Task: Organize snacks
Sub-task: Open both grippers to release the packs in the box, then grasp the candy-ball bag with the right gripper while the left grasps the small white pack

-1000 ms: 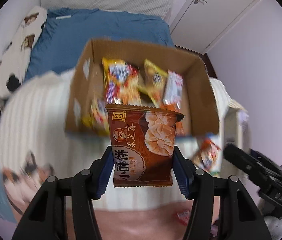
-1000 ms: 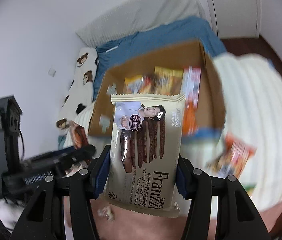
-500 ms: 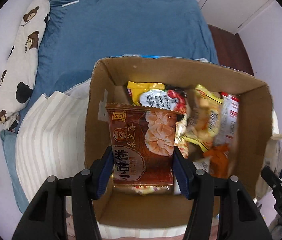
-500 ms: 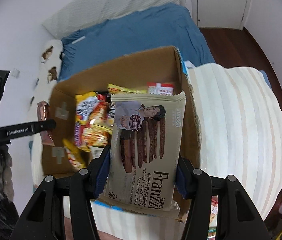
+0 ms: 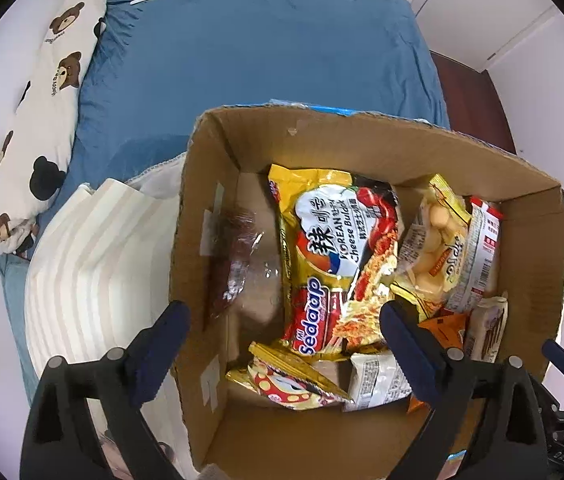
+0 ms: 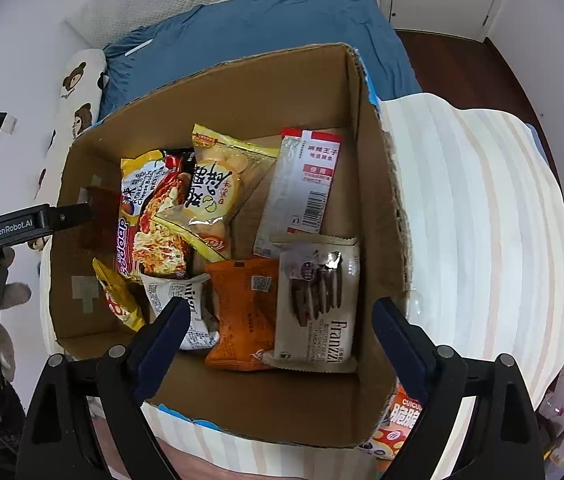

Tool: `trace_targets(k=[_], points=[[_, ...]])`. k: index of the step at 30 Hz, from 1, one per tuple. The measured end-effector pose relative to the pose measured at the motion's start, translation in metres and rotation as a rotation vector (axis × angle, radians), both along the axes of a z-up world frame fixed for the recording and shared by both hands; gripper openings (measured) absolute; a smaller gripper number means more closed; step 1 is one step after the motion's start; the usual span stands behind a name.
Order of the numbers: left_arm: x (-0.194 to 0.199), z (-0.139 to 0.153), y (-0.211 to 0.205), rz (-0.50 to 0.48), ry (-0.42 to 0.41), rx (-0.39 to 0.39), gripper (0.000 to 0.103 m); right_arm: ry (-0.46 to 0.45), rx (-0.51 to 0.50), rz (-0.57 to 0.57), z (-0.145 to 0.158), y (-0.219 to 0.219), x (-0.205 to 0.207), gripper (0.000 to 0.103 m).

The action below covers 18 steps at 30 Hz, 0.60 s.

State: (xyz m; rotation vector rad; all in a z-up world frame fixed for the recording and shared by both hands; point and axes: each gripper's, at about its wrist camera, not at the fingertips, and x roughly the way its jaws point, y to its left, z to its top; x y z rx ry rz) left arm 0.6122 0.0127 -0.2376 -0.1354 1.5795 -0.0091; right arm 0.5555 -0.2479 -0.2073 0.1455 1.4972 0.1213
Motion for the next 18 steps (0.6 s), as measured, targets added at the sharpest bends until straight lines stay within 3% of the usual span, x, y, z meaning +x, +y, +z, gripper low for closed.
trace_targets(k=[7,14,18], points=[[-0.021,0.019,-0.004,0.007,-0.046,-0.037,0.097,-0.025,0.004,0.008,0.009,0.009,-0.007,0.095],[-0.072,0.058,-0.016,0.012,-0.201,-0.040,0.097,-0.091,-0.005,0.016,0.023,0.017,-0.029,0.095],[-0.107,0.078,-0.017,0.023,-0.290,-0.019,0.097,-0.179,-0.048,0.017,0.037,0.023,-0.056,0.095]])
